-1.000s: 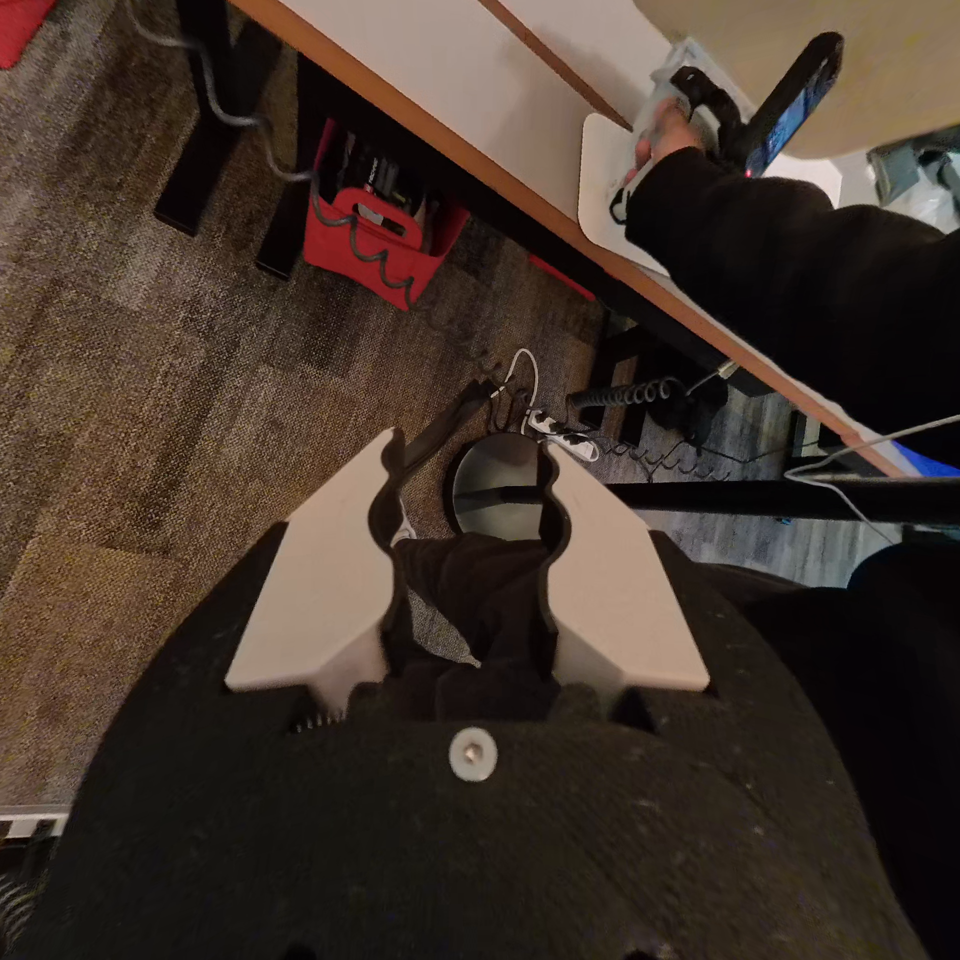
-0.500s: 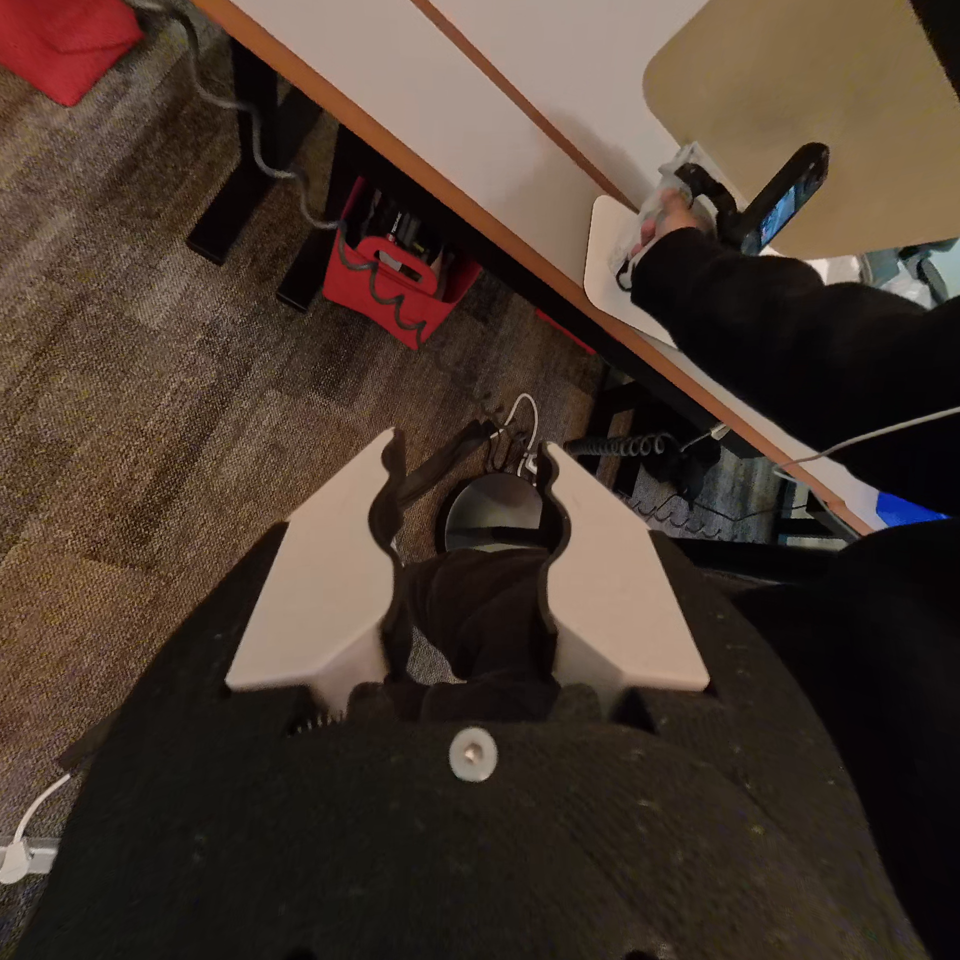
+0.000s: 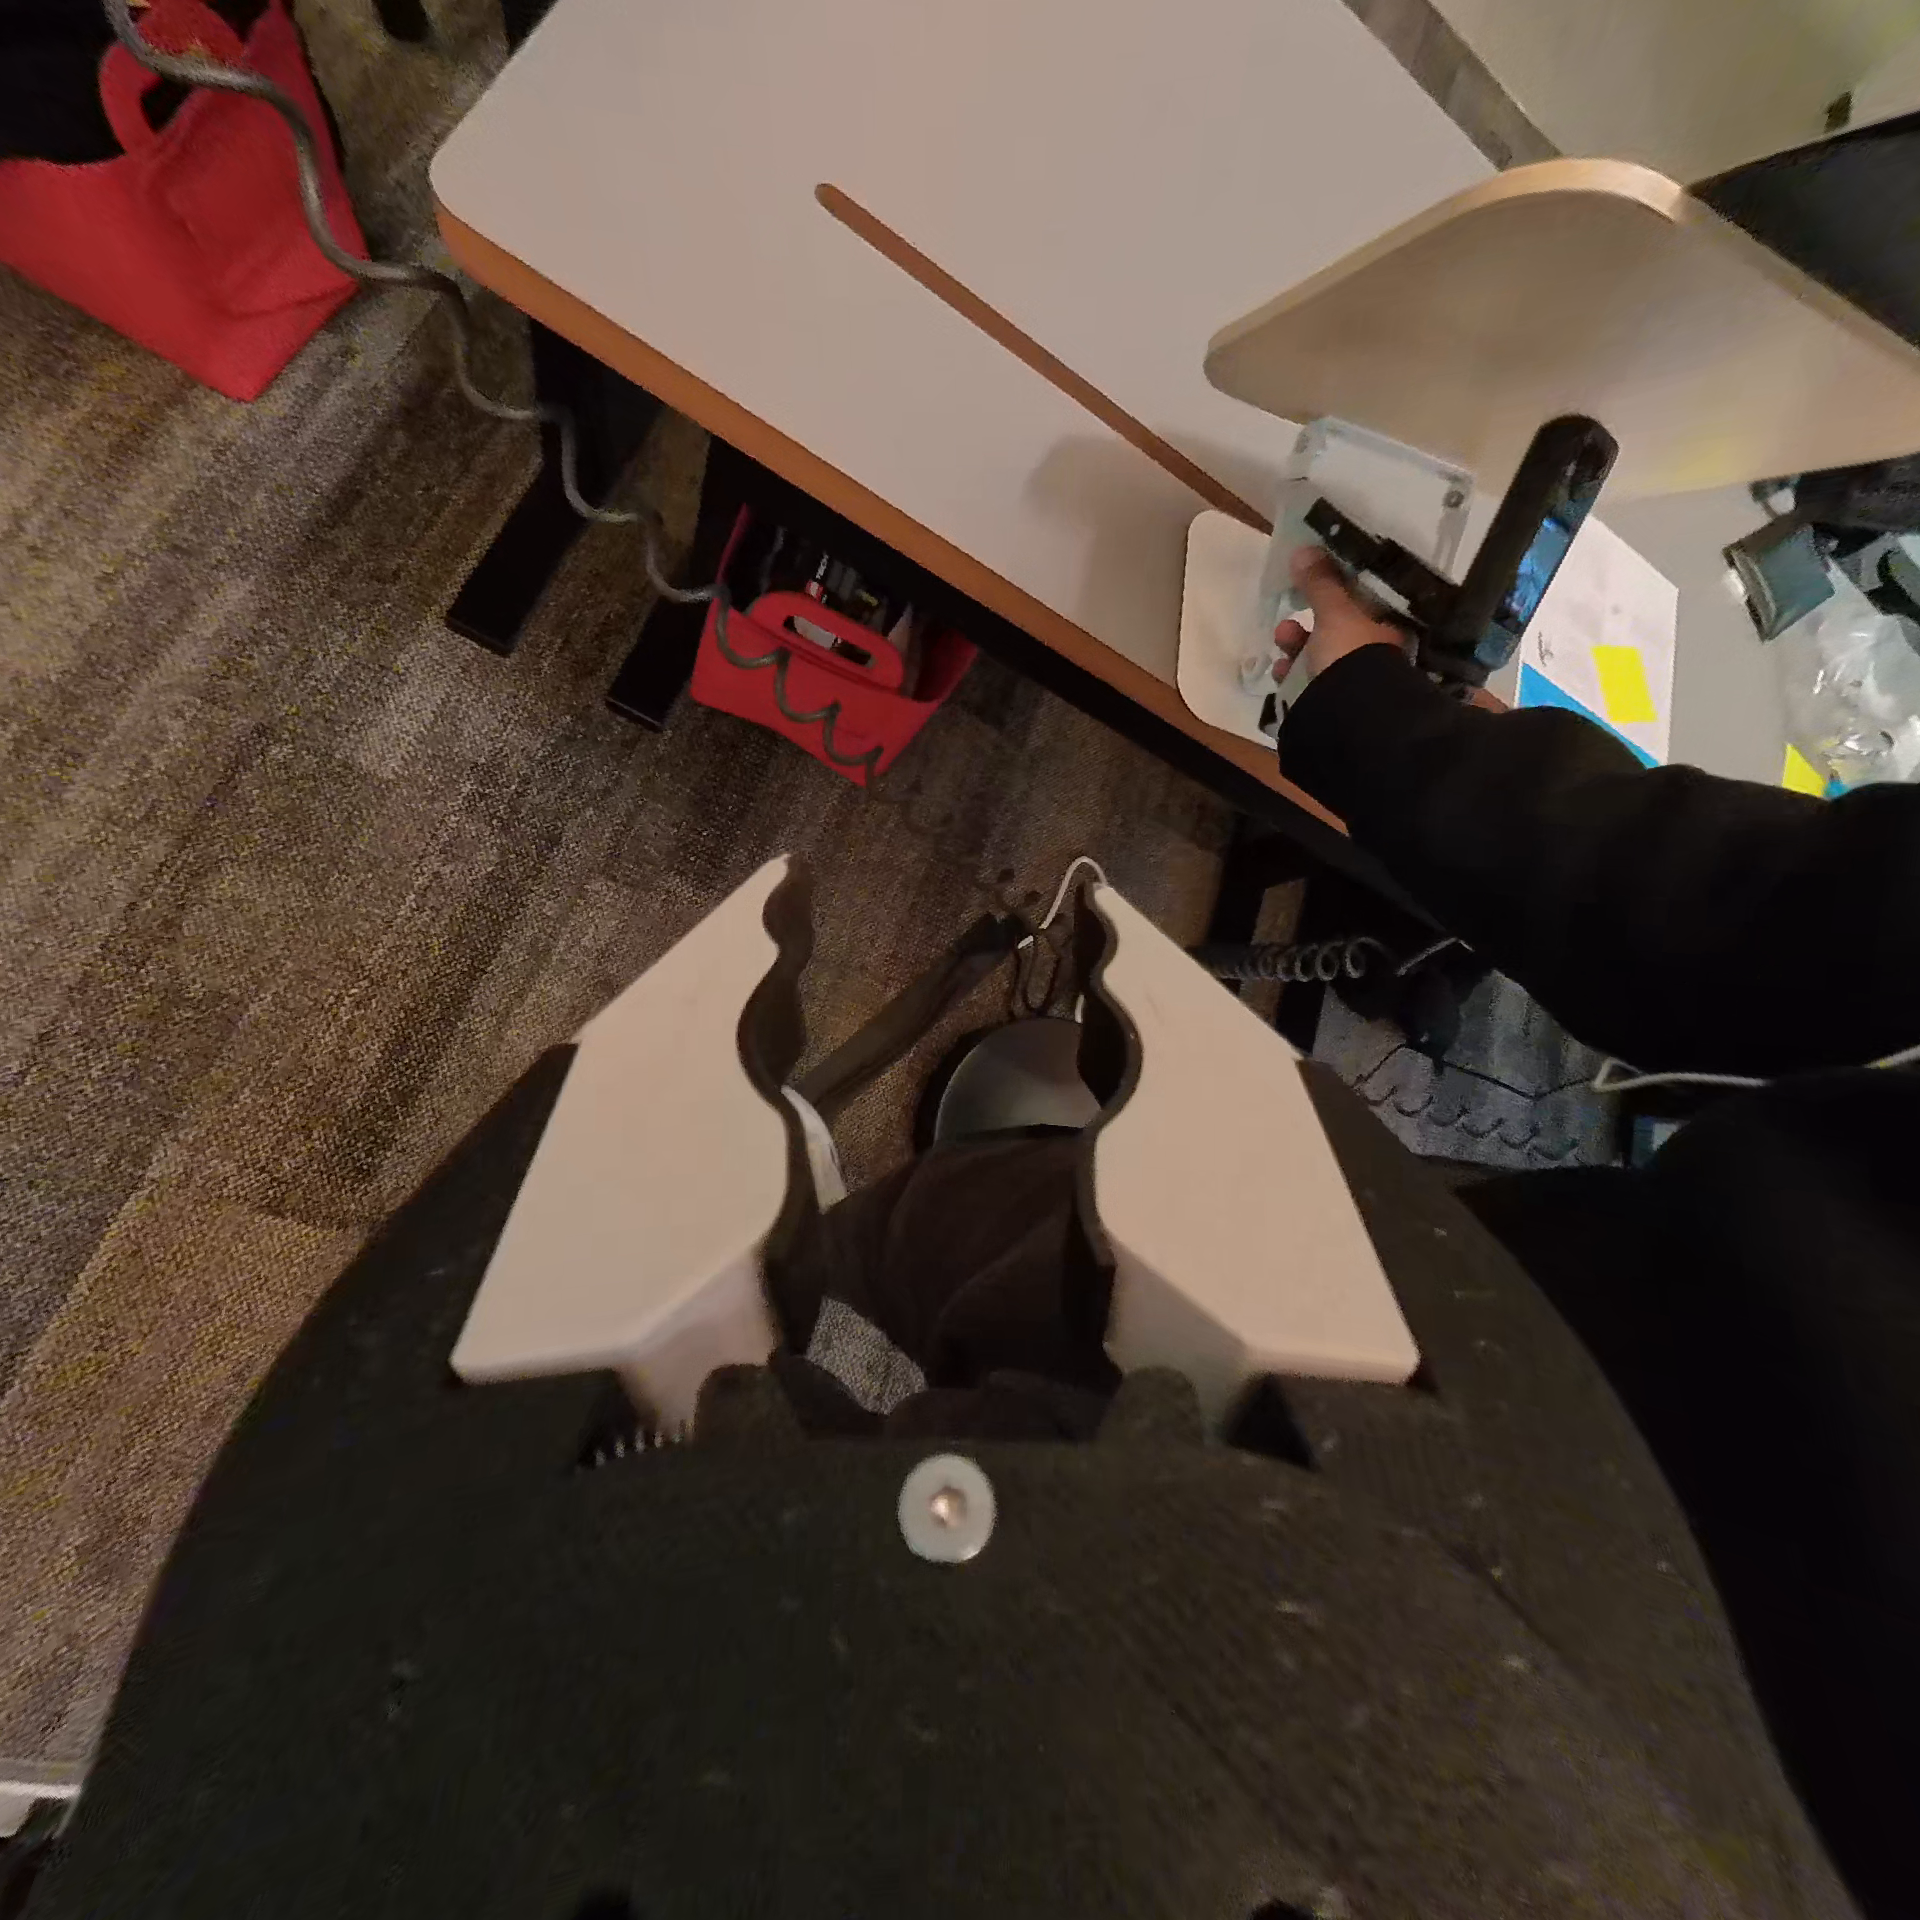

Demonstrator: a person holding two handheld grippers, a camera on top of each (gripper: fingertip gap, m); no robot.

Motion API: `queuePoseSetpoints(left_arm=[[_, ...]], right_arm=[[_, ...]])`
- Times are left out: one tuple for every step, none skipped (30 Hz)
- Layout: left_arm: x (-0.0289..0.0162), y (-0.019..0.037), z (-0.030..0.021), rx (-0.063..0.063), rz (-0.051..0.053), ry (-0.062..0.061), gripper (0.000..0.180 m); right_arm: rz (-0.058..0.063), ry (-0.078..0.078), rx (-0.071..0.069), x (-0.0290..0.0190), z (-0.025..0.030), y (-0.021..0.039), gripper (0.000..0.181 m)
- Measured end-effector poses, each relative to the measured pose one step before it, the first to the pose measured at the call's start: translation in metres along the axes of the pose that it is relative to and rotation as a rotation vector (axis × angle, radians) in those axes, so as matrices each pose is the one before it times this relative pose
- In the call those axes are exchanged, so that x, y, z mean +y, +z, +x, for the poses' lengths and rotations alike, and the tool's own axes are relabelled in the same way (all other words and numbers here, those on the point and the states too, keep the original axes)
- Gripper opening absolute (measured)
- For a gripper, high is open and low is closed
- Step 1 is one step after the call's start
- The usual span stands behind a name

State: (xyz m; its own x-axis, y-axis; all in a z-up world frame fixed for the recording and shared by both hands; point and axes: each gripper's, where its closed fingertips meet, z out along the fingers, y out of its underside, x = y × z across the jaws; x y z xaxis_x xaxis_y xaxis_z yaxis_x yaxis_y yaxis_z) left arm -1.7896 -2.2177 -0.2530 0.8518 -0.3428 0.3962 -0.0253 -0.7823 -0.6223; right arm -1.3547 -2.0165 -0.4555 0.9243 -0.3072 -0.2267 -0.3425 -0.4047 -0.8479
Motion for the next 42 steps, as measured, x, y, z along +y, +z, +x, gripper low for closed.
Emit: queuePoseSetpoints(left_arm=[[-0.00111, -0.00066, -0.00075, -0.0049, -0.0007, 0.0022, 0.049], [-0.00008, -0.00073, -0.00087, -0.0054, -0.0037, 0.0021, 0.048], [0.00017, -0.00013, -0.00141, -0.0069, -0.004, 0.0015, 0.049], [0.00013, -0.00002, -0.00164, -0.0073, -0.0022, 0.0008, 0.049], [-0.00026, -0.00041, -0.00223, -0.0074, 0.001, -0.0022, 0.048], [-0.00105, -0.00049, -0.00209, -0.005, 0.0032, -0.0059, 0.048], [-0.0015, -0.00106, -0.00177, -0.0029, 0.0037, -0.008, 0.048], [-0.00108, -0.00112, -0.00152, -0.0015, 0.0037, -0.0082, 0.048], [-0.00104, 0.00078, -0.00192, -0.0015, 0.0042, -0.0073, 0.048], [-0.00119, 0.00056, -0.00121, -0.0015, 0.0047, -0.0071, 0.048], [-0.00163, 0.00137, -0.00175, 0.0002, 0.0047, -0.0073, 0.048], [-0.00232, 0.00114, -0.00054, 0.0015, 0.0047, -0.0067, 0.048], [-0.00186, 0.00164, -0.00031, 0.003, 0.0047, -0.006, 0.048], [-0.00204, 0.00148, 0.00029, 0.0049, 0.0042, -0.0047, 0.048], [-0.00324, 0.00136, 0.00009, 0.0065, 0.004, -0.0037, 0.048], [-0.00368, 0.00235, 0.00086, 0.0079, 0.0046, -0.0011, 0.048], [-0.00482, 0.00246, 0.00127, 0.0079, 0.0062, 0.0036, 0.048], [-0.00547, 0.00312, 0.00161, 0.0054, 0.0063, 0.0101, 0.049], [-0.00512, 0.00203, -0.00026, 0.0034, 0.0045, 0.0156, 0.048], [-0.00542, 0.00123, -0.00117, 0.0001, 0.0038, 0.0194, 0.049], [-0.006, 0.00117, -0.00363, -0.0048, 0.0049, 0.023, 0.049], [-0.00676, 0.00007, -0.00492, -0.0084, 0.0084, 0.026, 0.049], [-0.00906, 0.00248, -0.0078, -0.0128, 0.0109, 0.0257, 0.048], [-0.00738, 0.002, -0.00914, -0.0136, 0.0088, 0.0224, 0.048], [-0.00692, 0.00321, -0.01065, -0.011, 0.0073, 0.0152, 0.048], [-0.00681, 0.00526, -0.01108, -0.004, 0.006, 0.0041, 0.049], [-0.00664, 0.00602, -0.01134, 0.0072, 0.0056, -0.0063, 0.049], [-0.00693, 0.0072, -0.01087, 0.0148, 0.0051, -0.0128, 0.049], [-0.00817, 0.00865, -0.01178, 0.018, 0.0049, -0.0129, 0.049], [-0.00793, 0.00754, -0.01204, 0.0181, 0.0051, -0.0069, 0.049], [-0.00928, 0.00875, -0.0139, 0.0153, 0.004, 0.0025, 0.049], [-0.00944, 0.00899, -0.01633, 0.0104, 0.002, 0.0114, 0.049], [-0.01233, 0.01322, -0.02251, 0.008, -0.0003, 0.0159, 0.049], [-0.00955, 0.00959, -0.02006, 0.0109, -0.0034, 0.0159, 0.049], [-0.01048, 0.009, -0.02124, 0.0136, -0.003, 0.0144, 0.05], [-0.01197, 0.00814, -0.02215, 0.0122, -0.0017, 0.0143, 0.05], [-0.01354, 0.00585, -0.02318, 0.0049, -0.0024, 0.0153, 0.051], [-0.01437, 0.00539, -0.02344, -0.0015, -0.0096, 0.0148, 0.051], [-0.01636, 0.00277, -0.02141, 0.0032, -0.0091, 0.014, 0.052], [-0.01965, 0.00028, -0.01874, 0.011, 0.0079, 0.0159, 0.052], [-0.0201, 0.0022, -0.01777, 0.0151, 0.0197, 0.0197, 0.052], [-0.02485, 0.0069, -0.02402, 0.0214, 0.0174, 0.0229, 0.052]], right_arm=[[0.0172, 0.0581, -0.0074, -0.00269, 0.0038, 0.00286, 0.006], [0.0125, 0.0461, 0.0143, -0.00365, 0.00539, 0.00333, 0.007], [0.0103, 0.0391, 0.03, -0.00447, 0.00655, 0.00348, 0.008], [0.0096, 0.0395, 0.031, -0.00456, 0.0067, 0.00349, 0.009], [0.009, 0.039, 0.0246, -0.00422, 0.00622, 0.00328, 0.01], [0.0069, 0.0317, 0.0214, -0.00376, 0.00538, 0.00279, 0.01], [0.0047, 0.0178, 0.0211, -0.00304, 0.00449, 0.00169, 0.01], [0.0022, 0.007, 0.0168, -0.00224, 0.00282, 0.00198, 0.011], [-0.0013, -0.0003, 0.0094, -0.00086, 0.00157, 0.00061, 0.011], [-0.0006, -0.0042, 0.0068, 0.00006, 0.00054, -0.00027, 0.011], [0.002, -0.0004, 0.0073, 0.00015, 0.00027, -0.00038, 0.011], [-0.0023, 0.0038, 0.0039, 0.00059, -0.00034, -0.00013, 0.011], [-0.0052, 0.0038, 0.0003, 0.00076, -0.00084, -0.00015, 0.01], [-0.0064, 0.0018, -0.0023, 0.00141, -0.00125, -0.00047, 0.01], [-0.0059, -0.0024, -0.0023, 0.00163, -0.0018, -0.00043, 0.01], [-0.0063, -0.008, -0.0029, 0.00169, -0.00227, -0.00048, 0.009], [-0.0055, -0.0148, -0.0049, 0.00214, -0.00273, -0.00065, 0.009], [-0.0042, -0.0174, -0.0058, 0.00236, -0.00281, -0.00134, 0.008], [-0.0054, -0.0127, -0.0055, 0.00262, -0.003, -0.00151, 0.008], [-0.0074, -0.0096, -0.0047, 0.00244, -0.00543, -0.00039, 0.008], [-0.0091, -0.0117, -0.0041, 0.00271, -0.00334, -0.00126, 0.008], [-0.0106, -0.0144, -0.0043, 0.00278, -0.00255, -0.0016, 0.007], [-0.0134, -0.0139, -0.0021, 0.00223, -0.00257, -0.0012, 0.007], [-0.0152, -0.0135, -0.0013, 0.00227, -0.00151, -0.00128, 0.007], [-0.0159, -0.0132, 0.0043, 0.00154, -0.00143, -0.00073, 0.007], [-0.0132, -0.017, 0.0105, 0.00108, -0.00009, -0.00046, 0.006], [-0.0117, -0.0198, 0.0138, 0.00015, -0.00024, 0.00017, 0.006], [-0.0114, -0.0181, 0.015, 0.00026, 0.00016, 0.0002, 0.005], [-0.0109, -0.0102, 0.0187, 0.00045, 0.00024, 0.00004, 0.005], [-0.0142, -0.0004, 0.0247, 0.00199, 0.00046, -0.00022, 0.005], [-0.0168, 0.0054, 0.0265, 0.00364, 0.00011, -0.00103, 0.006], [-0.0169, 0.0118, 0.0282, 0.00529, -0.00031, -0.00229, 0.009], [-0.0188, 0.0182, 0.0352, 0.00775, 0.00014, -0.00421, 0.012], [-0.0142, 0.0235, 0.0459, 0.00952, 0.00113, -0.00595, 0.016], [-0.0083, 0.0189, 0.0543, 0.0111, 0.00146, -0.0083, 0.021], [-0.016, -0.0004, 0.0594, 0.01403, 0.00168, -0.0114, 0.026], [-0.0277, -0.0245, 0.0638, 0.01606, 0.00105, -0.01431, 0.03], [-0.0338, -0.0422, 0.0256, 0.01459, -0.00692, -0.01764, 0.011], [-0.0586, -0.0277, 0.0227, 0.01492, -0.01079, -0.01606, 0.008], [-0.0282, -0.034, 0.0153, 0.0075, -0.01452, -0.01487, 0.007], [0.0298, -0.0546, 0.0052, -0.00336, -0.01742, -0.01528, 0.005], [0.0468, -0.0617, -0.0052, -0.00792, -0.01899, -0.01505, 0.005]])
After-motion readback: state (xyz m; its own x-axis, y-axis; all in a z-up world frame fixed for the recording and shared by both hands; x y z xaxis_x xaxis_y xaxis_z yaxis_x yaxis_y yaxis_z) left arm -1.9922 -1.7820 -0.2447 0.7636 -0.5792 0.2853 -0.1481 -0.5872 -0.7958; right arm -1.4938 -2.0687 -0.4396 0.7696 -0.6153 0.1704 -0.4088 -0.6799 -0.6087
